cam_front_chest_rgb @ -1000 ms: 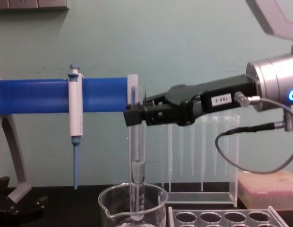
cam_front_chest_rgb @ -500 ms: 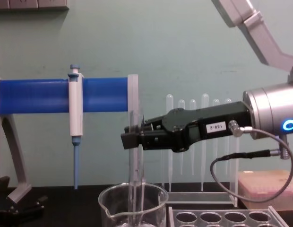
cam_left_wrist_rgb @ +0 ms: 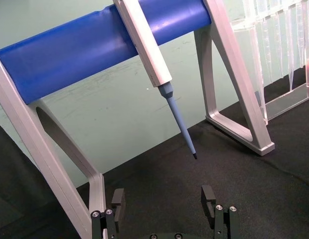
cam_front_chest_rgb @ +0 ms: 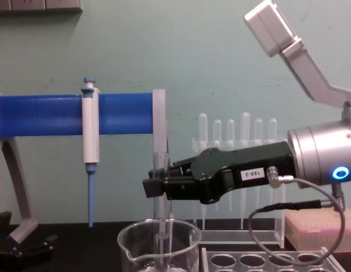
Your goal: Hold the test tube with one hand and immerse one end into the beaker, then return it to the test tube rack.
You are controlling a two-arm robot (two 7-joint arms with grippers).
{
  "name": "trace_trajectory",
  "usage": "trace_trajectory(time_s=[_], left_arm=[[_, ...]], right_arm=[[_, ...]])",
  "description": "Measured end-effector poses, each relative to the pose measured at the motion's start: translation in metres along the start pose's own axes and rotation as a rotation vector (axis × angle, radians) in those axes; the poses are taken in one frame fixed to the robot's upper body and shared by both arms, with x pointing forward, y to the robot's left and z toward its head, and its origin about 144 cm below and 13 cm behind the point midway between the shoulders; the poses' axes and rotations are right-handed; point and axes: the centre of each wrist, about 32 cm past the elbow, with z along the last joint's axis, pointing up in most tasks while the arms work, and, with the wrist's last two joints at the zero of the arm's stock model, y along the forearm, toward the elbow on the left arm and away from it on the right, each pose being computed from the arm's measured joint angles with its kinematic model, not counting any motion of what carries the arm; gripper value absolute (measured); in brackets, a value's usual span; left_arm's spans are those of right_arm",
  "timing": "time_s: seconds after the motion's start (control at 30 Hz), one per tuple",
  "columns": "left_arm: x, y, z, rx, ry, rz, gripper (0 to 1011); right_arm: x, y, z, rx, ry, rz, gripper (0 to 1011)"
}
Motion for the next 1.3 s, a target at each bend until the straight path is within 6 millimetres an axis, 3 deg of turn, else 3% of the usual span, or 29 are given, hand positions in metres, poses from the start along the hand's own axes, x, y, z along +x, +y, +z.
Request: trace_trajectory(time_s=[0.4,1.3], left_arm=[[0.0,0.0,0.0,0.0,0.0,0.0,1000],[0.0,0.0,0.0,0.0,0.0,0.0,1000]], right_arm=[[-0.011,0.008,-0.012,0.002,0.033,-0.048,238],[-0.017,0.009,-0.01,-0.047,0.028,-0.07,238]])
